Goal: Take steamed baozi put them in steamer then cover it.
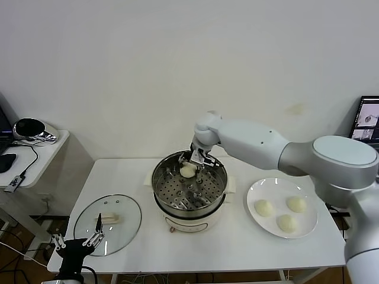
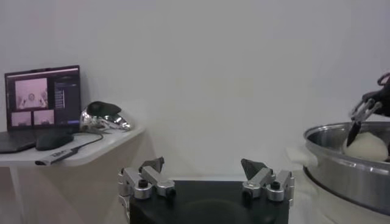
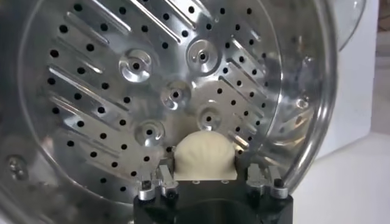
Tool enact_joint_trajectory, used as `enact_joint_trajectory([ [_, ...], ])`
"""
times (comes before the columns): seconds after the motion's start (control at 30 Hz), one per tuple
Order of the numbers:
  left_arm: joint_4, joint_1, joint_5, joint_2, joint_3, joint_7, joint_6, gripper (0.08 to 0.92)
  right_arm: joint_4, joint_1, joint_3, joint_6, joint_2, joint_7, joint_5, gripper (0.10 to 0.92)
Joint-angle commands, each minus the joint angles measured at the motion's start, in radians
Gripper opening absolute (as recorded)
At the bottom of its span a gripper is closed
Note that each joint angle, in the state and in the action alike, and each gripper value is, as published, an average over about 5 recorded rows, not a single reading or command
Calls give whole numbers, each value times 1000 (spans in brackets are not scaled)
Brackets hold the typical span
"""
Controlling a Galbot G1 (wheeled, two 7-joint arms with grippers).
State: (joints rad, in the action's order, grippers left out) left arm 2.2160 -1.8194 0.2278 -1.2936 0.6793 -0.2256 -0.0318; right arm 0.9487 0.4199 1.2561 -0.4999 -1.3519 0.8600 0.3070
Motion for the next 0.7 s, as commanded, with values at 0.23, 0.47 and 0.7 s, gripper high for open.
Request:
enact_joint_trajectory([
  [0.23, 6, -1, 1, 1, 0, -1, 0, 823, 177, 153, 50, 36, 102, 32, -135, 818],
  [0.47, 6, -3, 4, 15, 3, 2, 0, 823, 503, 340, 107, 422, 370, 115, -483, 823],
  [0.7, 16, -1, 3, 30, -2, 1, 10, 823, 752, 411, 156, 755, 693, 134, -553, 823],
])
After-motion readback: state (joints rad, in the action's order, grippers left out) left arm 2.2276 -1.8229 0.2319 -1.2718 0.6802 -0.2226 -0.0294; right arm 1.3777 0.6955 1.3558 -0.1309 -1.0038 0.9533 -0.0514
